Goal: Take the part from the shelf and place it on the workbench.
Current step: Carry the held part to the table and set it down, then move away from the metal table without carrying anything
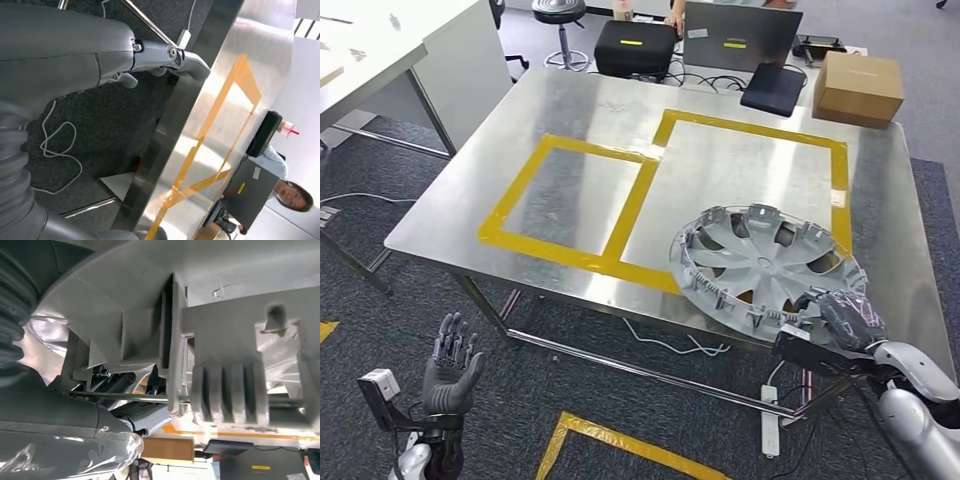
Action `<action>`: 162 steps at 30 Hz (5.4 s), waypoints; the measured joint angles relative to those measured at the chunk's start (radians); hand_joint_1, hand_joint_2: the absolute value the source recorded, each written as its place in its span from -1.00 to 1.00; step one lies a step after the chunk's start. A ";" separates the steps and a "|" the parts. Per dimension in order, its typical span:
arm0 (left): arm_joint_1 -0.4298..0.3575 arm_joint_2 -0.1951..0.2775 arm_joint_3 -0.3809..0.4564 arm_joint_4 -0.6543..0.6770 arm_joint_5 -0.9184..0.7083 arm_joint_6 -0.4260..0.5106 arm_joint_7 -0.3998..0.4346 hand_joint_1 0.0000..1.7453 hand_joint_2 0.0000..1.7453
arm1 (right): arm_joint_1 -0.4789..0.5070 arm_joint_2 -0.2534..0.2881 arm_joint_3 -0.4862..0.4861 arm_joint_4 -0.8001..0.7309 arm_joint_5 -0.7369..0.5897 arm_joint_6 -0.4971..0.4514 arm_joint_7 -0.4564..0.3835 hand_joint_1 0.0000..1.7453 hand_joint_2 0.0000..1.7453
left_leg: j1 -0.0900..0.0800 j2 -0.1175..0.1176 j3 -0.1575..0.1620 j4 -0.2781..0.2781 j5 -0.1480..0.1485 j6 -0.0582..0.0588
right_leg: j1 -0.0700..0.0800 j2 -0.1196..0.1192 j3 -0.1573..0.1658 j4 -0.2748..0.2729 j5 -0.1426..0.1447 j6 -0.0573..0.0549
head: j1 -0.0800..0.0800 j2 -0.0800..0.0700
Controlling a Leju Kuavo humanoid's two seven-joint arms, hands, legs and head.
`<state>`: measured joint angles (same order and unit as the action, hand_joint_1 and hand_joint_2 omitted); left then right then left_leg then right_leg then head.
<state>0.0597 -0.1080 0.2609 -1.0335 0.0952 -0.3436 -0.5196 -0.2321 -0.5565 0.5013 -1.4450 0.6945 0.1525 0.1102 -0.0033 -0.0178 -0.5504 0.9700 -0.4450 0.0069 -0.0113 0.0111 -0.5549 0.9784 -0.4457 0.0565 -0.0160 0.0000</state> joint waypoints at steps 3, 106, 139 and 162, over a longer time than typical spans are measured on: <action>0.002 0.000 0.000 -0.005 0.001 -0.003 0.000 -1.00 1.00 | 0.012 -0.004 -0.021 0.000 0.001 0.001 0.000 1.00 1.00 | 0.012 0.001 0.022 -0.022 -0.015 0.009 | 0.002 -0.003 -0.004 0.023 -0.030 0.009 | 0.004 0.000; 0.081 -0.044 0.086 -0.107 -0.029 -0.025 -0.011 -1.00 -1.00 | 0.212 0.224 0.083 -0.547 -0.164 -0.256 -0.237 -1.00 -1.00 | 0.013 0.016 -0.085 0.012 0.086 -0.025 | -0.001 -0.003 0.078 0.013 -0.081 0.004 | 0.010 0.000; 0.147 -0.125 0.091 -0.248 -0.022 0.110 0.021 -1.00 -1.00 | 0.426 0.332 -0.050 -0.456 -0.310 -0.407 -0.387 -1.00 -1.00 | 0.001 -0.090 -0.117 -0.012 0.138 -0.024 | 0.016 0.041 0.108 -0.015 -0.088 -0.043 | 0.005 0.000; 0.185 -0.151 0.090 -0.339 -0.097 0.297 -0.029 -1.00 -1.00 | 0.467 0.334 -0.082 -0.483 -0.332 -0.426 -0.373 -1.00 -1.00 | -0.003 -0.016 -0.078 0.011 0.063 0.008 | 0.018 -0.007 -0.083 0.304 -0.153 -0.020 | -0.013 0.000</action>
<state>0.2448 -0.2588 0.3512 -1.3727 -0.0022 -0.0461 -0.5490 0.2347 -0.2220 0.4194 -1.9284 0.3621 -0.2730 -0.2626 -0.0059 -0.0335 -0.6281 0.9807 -0.3824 0.0153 0.0063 0.0039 -0.6378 1.2828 -0.5989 0.0362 -0.0286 0.0002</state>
